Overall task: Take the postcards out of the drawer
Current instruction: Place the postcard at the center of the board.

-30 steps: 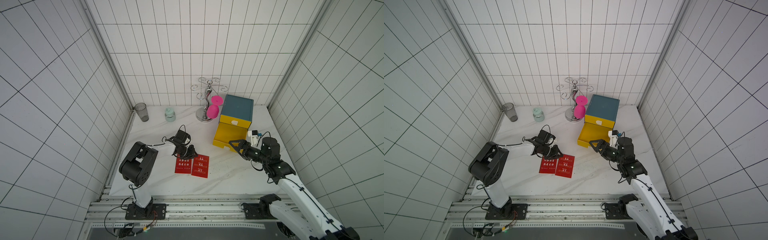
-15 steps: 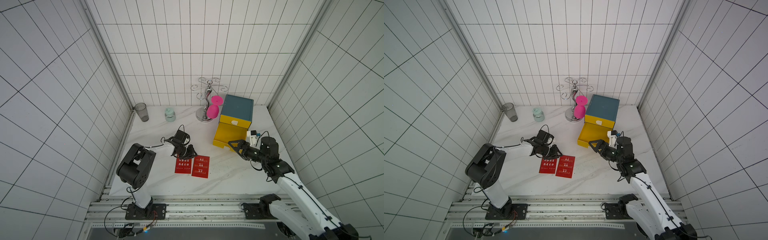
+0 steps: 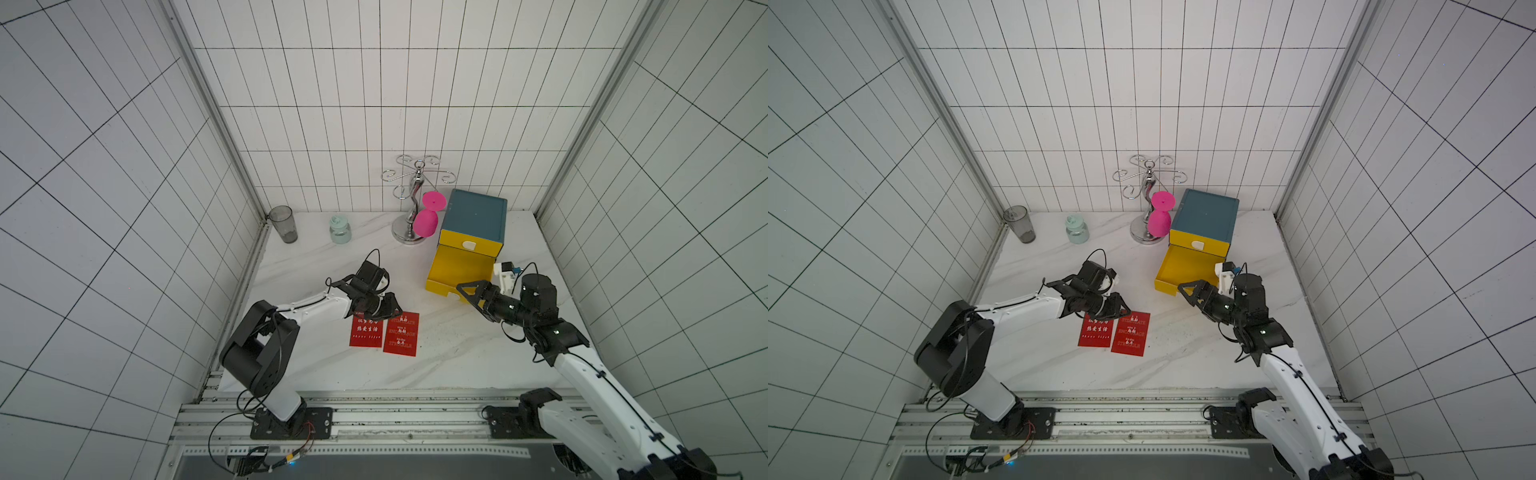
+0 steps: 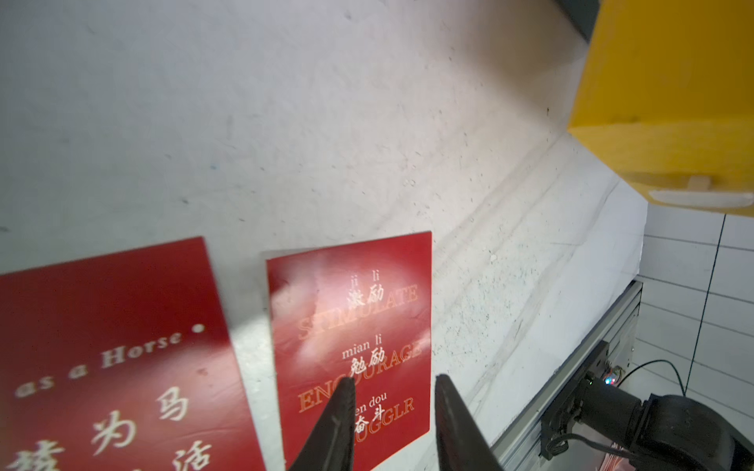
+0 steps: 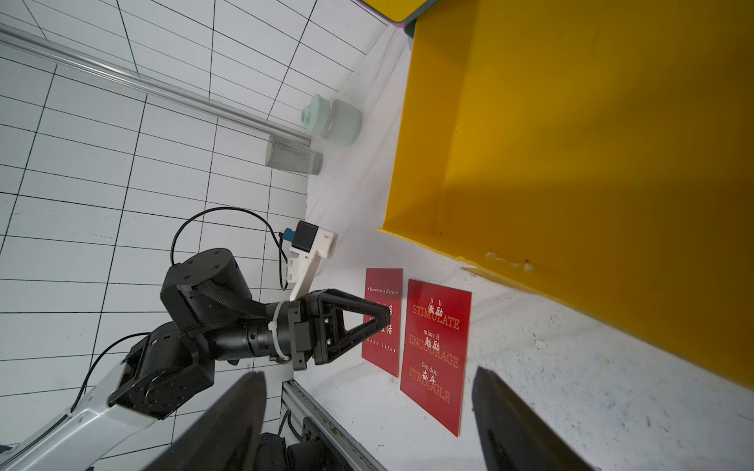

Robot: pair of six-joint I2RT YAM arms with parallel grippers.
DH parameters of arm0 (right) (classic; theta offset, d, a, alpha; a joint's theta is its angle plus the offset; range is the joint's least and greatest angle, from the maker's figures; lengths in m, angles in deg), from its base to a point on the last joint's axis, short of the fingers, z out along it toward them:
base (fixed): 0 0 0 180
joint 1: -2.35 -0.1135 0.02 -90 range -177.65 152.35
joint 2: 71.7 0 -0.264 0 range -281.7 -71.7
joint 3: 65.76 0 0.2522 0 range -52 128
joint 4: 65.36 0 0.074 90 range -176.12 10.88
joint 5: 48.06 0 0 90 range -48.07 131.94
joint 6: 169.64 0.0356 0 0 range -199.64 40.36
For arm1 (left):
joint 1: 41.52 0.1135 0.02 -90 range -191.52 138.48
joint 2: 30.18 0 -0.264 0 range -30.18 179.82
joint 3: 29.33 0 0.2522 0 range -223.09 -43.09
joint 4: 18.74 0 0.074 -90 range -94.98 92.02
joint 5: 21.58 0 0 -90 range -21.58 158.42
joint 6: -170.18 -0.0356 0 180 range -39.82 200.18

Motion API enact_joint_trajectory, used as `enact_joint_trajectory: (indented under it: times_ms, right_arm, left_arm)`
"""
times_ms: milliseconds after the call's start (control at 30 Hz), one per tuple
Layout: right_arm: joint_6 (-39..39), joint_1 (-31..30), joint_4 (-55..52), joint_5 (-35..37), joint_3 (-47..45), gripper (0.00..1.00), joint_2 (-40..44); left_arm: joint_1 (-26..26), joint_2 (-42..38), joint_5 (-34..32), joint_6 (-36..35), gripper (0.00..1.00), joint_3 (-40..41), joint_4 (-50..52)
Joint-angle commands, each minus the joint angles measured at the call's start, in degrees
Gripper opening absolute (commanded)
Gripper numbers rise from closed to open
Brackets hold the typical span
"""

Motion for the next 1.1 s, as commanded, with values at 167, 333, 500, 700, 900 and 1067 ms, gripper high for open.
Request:
enact_joint_trajectory:
  times_ms: [167,333,500,700,900,1067]
  right_arm:
    - [-0.89,0.6,-1.01,0.13,-0.48,0.83,1.68]
    - [-0.93,0.6,-1.58,0.07,-0.66,0.83,2.37]
    - [-0.89,0.73,-2.27,0.66,-0.8,0.83,3.09]
    - [-0.89,0.86,-2.38,0.84,-1.12,0.83,3.2]
    - [-0.89,0.95,-2.38,0.76,-1.1,0.83,3.11]
    - [-0.96,0.95,-2.38,0.75,-1.1,0.83,2.93]
  left_arm:
    - [-7.31,6.28,0.14,-3.13,0.33,-6.21,1.86]
    - [-7.89,9.95,0.86,-1.78,0.33,-8.61,0.54]
    - [-7.89,12.95,2.09,-0.67,0.33,-10.14,-1.13]
    - [-7.89,15.52,4.31,0.94,0.32,-11.11,-3.7]
    - [-7.9,16.75,4.91,1.4,0.32,-11.82,-4.84]
    - [-7.89,18.26,4.84,1.8,0.32,-12.4,-4.74]
